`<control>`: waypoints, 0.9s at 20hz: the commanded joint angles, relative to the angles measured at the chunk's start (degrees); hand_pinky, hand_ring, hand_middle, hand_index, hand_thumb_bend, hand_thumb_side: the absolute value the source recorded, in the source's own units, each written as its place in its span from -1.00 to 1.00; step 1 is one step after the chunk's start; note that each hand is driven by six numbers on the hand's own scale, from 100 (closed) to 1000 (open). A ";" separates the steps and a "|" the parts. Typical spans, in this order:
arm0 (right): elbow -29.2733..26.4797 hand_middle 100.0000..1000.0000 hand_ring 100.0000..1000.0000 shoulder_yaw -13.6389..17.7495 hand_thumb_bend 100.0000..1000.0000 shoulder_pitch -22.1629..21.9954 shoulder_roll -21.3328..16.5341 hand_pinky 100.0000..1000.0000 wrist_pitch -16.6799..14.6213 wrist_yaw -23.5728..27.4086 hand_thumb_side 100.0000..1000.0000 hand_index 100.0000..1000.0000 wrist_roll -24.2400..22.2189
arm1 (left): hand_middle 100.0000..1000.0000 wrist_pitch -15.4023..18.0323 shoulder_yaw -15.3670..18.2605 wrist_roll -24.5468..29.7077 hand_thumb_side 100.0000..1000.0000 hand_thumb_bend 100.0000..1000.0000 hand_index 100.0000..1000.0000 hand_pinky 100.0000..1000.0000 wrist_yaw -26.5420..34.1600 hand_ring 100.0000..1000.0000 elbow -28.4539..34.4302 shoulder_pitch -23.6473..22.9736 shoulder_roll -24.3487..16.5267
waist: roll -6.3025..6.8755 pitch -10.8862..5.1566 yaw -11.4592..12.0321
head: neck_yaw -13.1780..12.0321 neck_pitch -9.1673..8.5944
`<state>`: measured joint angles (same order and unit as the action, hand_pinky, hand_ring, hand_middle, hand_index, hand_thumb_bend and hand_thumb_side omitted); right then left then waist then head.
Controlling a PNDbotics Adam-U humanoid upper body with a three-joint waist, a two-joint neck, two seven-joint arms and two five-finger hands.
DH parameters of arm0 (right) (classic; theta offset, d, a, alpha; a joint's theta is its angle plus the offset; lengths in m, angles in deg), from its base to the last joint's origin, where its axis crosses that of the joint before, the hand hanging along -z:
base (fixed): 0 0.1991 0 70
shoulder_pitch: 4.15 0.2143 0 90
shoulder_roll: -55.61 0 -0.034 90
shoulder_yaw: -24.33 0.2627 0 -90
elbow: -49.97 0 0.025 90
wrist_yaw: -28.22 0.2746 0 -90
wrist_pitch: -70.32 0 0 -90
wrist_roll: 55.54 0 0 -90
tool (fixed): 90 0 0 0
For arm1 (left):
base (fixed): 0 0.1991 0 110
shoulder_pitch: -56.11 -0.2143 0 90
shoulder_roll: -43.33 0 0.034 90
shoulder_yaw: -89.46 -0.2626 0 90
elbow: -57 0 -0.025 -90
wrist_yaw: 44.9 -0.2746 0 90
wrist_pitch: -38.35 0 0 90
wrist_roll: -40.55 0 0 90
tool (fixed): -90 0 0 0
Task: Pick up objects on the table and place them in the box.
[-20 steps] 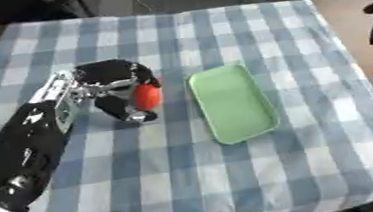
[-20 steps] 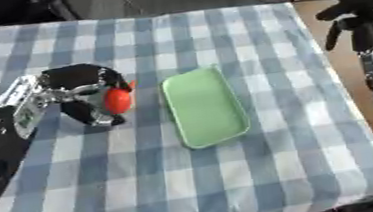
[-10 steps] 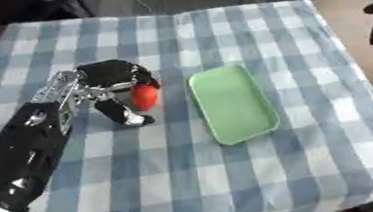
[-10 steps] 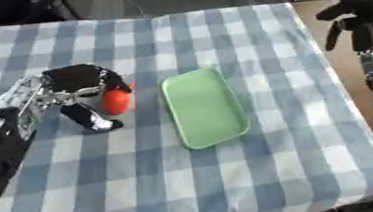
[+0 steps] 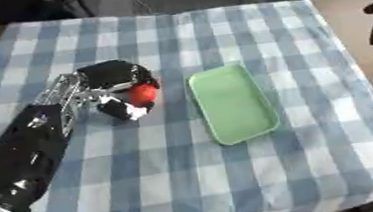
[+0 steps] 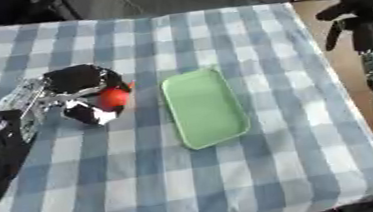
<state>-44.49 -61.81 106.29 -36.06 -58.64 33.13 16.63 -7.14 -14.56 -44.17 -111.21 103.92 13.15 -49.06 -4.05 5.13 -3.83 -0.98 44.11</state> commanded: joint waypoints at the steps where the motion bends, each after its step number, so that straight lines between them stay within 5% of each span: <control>1: -0.53 0.14 0.27 0.45 -1.00 0.90 -0.96 -0.51 -0.02 0.29 0.31 0.65 -0.09 | 0.19 -0.25 0.29 -0.80 0.12 -1.00 0.61 -0.27 -0.09 -0.03 0.43 0.89 -0.48 | -0.02 -0.62 -0.10 | 0.09 0.01; 10: -0.52 0.14 0.28 0.42 -1.00 0.98 -0.95 -0.51 -0.03 0.29 0.31 0.66 -0.04 | 0.18 -0.31 0.13 -0.47 -0.07 -1.00 0.63 -0.27 -0.47 -0.03 0.35 0.99 -0.49 | -0.03 -0.68 -0.03 | 0.06 0.01; 13: -0.52 0.14 0.28 0.40 -1.00 0.99 -0.97 -0.51 -0.03 0.28 0.31 0.65 -0.03 | 0.18 0.03 -0.11 1.06 -0.22 -0.77 0.70 -0.25 -1.75 -0.02 0.21 1.03 -0.67 | -0.02 -0.69 -0.03 | 0.05 0.01; 18: -0.52 0.14 0.28 0.39 -1.00 1.02 -0.98 -0.51 -0.04 0.28 0.30 0.66 -0.03 | 0.13 0.32 0.09 2.29 -0.32 -0.80 0.71 -0.36 -3.99 -0.10 0.21 0.99 -0.71 | -0.02 -0.69 -0.02 | 0.08 0.01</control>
<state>-44.24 -61.81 106.30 -36.06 -58.64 33.13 16.64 -6.89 -14.58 -42.38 -114.18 103.94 13.59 -49.04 -4.08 5.13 -3.81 -0.98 44.11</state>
